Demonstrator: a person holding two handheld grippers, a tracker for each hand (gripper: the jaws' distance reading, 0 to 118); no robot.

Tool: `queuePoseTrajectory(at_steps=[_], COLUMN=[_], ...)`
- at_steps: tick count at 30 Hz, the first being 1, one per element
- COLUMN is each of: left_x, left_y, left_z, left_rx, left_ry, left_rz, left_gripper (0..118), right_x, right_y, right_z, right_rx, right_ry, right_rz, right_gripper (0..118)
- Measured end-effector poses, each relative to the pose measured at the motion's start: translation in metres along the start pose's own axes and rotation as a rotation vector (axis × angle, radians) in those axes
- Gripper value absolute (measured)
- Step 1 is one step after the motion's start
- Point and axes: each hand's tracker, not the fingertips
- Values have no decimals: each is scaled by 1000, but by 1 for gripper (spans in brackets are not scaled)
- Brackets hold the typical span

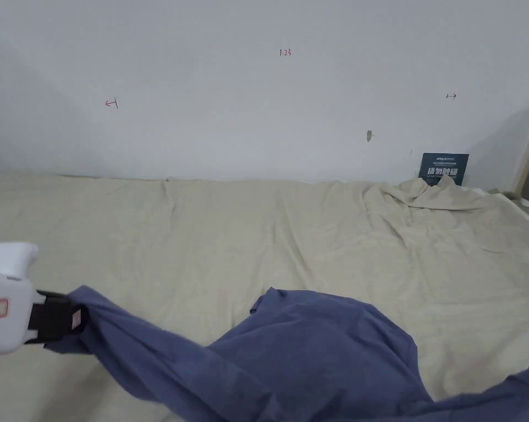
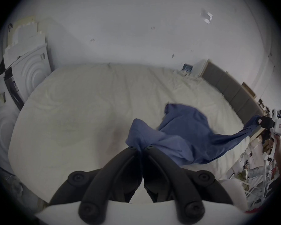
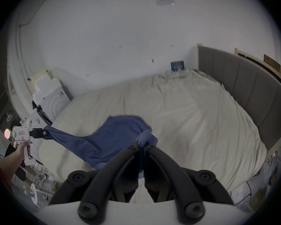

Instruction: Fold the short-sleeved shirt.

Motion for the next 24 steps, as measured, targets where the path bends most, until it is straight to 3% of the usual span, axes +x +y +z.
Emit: queuePoseTrajectory(at_steps=[4,9,12,14,15,16,17,18,19,20,21,22,24], left_x=[-16,-40,-51,-56,-58,-60,-60,-62,-62,-61,-58,-60,-56], left_y=[-25,-57,-74,-81,-84,-87,-89,-89,-89,-89,-89,-87,-87], left_z=[-51,-109,-123,-124,-127,-128,-127,-123,-121,-119,-117,-116,-109], left_rx=[-89,-318,-355,-354,-366,-371,-372,-351,-328,-304,-308,-314,-325], left_ry=[64,139,182,177,169,162,159,151,139,120,93,99,150], left_rz=[90,228,328,367,378,381,391,403,419,439,455,449,392], left_gripper=[3,3,3,4,5,12,21,36,52,72,102,114,115], right_x=[15,33,49,52,49,50,51,54,50,52,55,57,56], right_y=[-29,-68,-80,-79,-80,-79,-78,-76,-76,-75,-74,-72,-68], right_z=[-75,-164,-188,-198,-199,-201,-204,-202,-200,-200,-199,-195,-181], right_rx=[-143,-388,-387,-414,-427,-442,-453,-439,-427,-426,-431,-425,-399], right_ry=[-77,-136,-189,-193,-206,-209,-211,-206,-215,-248,-260,-258,-253], right_rz=[29,-34,-96,-71,-49,-35,-26,-25,-17,-8,-9,-11,-24], right_gripper=[6,7,7,8,14,28,49,85,107,118,118,118,118])
